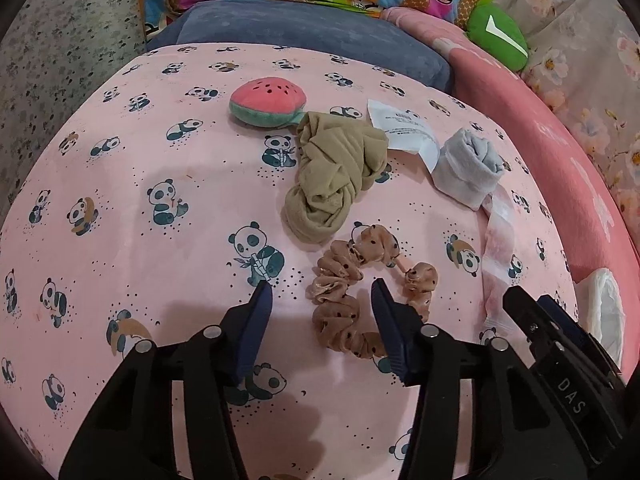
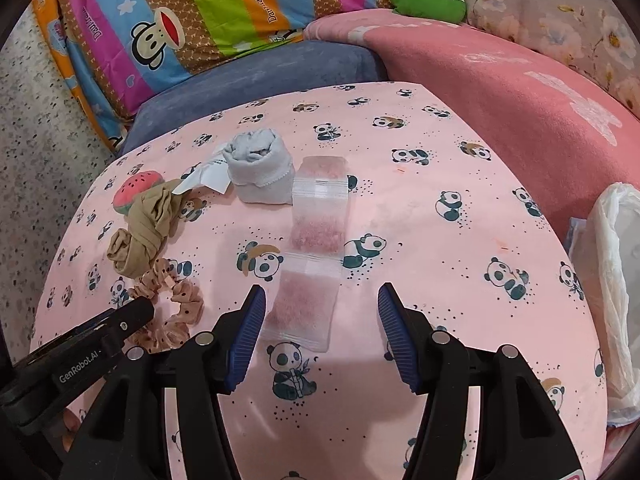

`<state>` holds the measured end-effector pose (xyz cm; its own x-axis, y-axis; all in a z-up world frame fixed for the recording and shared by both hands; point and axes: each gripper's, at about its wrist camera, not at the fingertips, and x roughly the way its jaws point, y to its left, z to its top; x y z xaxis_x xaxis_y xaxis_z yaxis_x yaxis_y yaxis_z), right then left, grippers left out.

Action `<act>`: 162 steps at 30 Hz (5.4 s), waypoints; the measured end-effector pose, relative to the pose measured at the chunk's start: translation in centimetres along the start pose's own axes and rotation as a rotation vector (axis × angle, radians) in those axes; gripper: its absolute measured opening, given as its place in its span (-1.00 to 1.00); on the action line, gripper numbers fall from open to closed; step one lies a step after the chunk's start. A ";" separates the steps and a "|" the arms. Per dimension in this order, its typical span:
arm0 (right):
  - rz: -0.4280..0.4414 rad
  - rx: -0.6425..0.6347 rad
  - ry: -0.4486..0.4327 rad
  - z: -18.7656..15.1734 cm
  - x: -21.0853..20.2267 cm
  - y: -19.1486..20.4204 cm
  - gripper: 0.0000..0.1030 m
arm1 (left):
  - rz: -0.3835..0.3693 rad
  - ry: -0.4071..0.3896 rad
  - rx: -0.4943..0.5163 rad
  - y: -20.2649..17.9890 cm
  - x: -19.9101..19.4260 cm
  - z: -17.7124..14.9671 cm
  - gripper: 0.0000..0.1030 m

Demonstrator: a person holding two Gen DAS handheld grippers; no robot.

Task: Collect trash
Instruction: 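Grasp the clear bead bag with the right tool while the left grasps the beige scrunchie, then carry the bead bag and beige scrunchie to the bin and release both, then move both tools back over the remaining items on the table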

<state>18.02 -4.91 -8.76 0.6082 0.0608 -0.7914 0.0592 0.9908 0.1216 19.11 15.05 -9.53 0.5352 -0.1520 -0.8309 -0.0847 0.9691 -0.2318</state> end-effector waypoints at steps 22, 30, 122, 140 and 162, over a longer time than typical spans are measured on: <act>-0.017 0.045 -0.038 -1.8 -3.3 -3.9 -0.72 | -0.071 0.008 0.106 -5.3 -2.5 -1.5 -0.71; -0.020 0.101 -0.135 -1.7 -8.7 -7.6 -0.72 | -0.098 -0.005 0.179 -10.0 -4.8 -3.1 -0.71; -0.239 0.333 -0.205 -3.7 -14.1 -26.7 -0.65 | -0.180 0.024 0.366 -23.4 -5.1 -7.0 0.02; -0.154 0.197 -0.204 -3.2 -14.3 -19.4 -0.19 | -0.166 -0.001 0.289 -19.4 -6.1 -5.7 0.12; -0.085 0.034 -0.159 -1.4 -11.1 -8.7 -0.01 | -0.092 -0.011 0.125 -9.0 -5.3 -2.6 0.12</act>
<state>9.64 -13.99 -1.85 0.7174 -0.0454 -0.6952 0.1409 0.9867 0.0810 14.88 6.67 -4.39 0.5451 -0.2394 -0.8035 0.0697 0.9680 -0.2411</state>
